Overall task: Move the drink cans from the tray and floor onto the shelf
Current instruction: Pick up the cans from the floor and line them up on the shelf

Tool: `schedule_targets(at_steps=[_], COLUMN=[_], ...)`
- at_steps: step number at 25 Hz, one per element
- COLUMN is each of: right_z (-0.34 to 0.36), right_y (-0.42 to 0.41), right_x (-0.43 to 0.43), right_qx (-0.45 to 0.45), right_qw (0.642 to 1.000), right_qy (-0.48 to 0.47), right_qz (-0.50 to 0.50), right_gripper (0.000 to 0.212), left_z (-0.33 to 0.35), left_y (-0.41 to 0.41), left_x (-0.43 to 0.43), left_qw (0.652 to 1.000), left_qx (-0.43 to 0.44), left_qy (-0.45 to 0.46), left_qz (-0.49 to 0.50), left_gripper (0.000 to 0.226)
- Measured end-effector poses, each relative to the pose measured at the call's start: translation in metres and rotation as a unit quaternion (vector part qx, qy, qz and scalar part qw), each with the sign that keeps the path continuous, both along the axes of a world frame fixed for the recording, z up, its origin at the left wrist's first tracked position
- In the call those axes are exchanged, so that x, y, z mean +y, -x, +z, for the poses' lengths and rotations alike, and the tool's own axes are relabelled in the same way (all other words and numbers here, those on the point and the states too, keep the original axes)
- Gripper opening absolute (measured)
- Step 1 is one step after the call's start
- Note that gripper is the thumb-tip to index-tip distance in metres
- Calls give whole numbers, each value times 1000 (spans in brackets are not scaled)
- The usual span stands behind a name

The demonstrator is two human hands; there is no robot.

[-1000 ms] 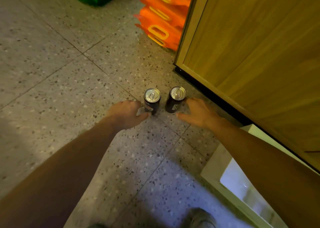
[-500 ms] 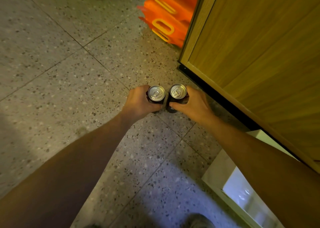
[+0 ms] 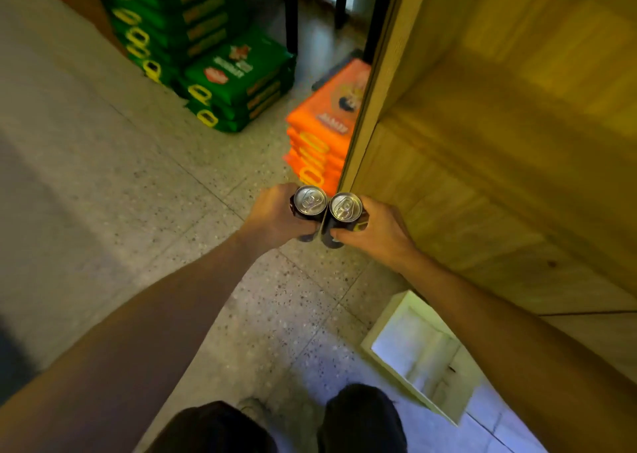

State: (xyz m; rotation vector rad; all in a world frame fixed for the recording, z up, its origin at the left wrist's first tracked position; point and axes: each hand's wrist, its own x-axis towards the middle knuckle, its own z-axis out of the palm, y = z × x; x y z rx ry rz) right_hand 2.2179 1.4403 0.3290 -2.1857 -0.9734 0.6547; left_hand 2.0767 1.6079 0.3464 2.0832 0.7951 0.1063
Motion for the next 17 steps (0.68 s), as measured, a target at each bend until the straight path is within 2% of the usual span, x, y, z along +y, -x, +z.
schedule_targets(at_steps=[4,6,10,13,17], right_z=[212,312,457,523,570], right_y=[10,11,6,-4,-32], right_x=[-8,-16,-43,-73,-129], right_qx=[-8,-14,-31,-56,-78], right_qw=[999,999,995,990,983], right_qy=[-31,-37,-62,-78,-83], right_qz=[-24,-38,-73,-107,-142], right_gripper=[62,62,65,62,63], left_z=[215,320,476,542,585], left_y=[0,-2,-25,-54,-100], left_x=[3,2,-11,-31,-74], left_qw=[998,994,978,967,947], left_qx=[-24,-33,-41,-48,-70], left_qy=[-12,-50,-112,-129,-117], left_qz=[-57,-89,-171,-214,-291], left_gripper=[30,32,33,39,33])
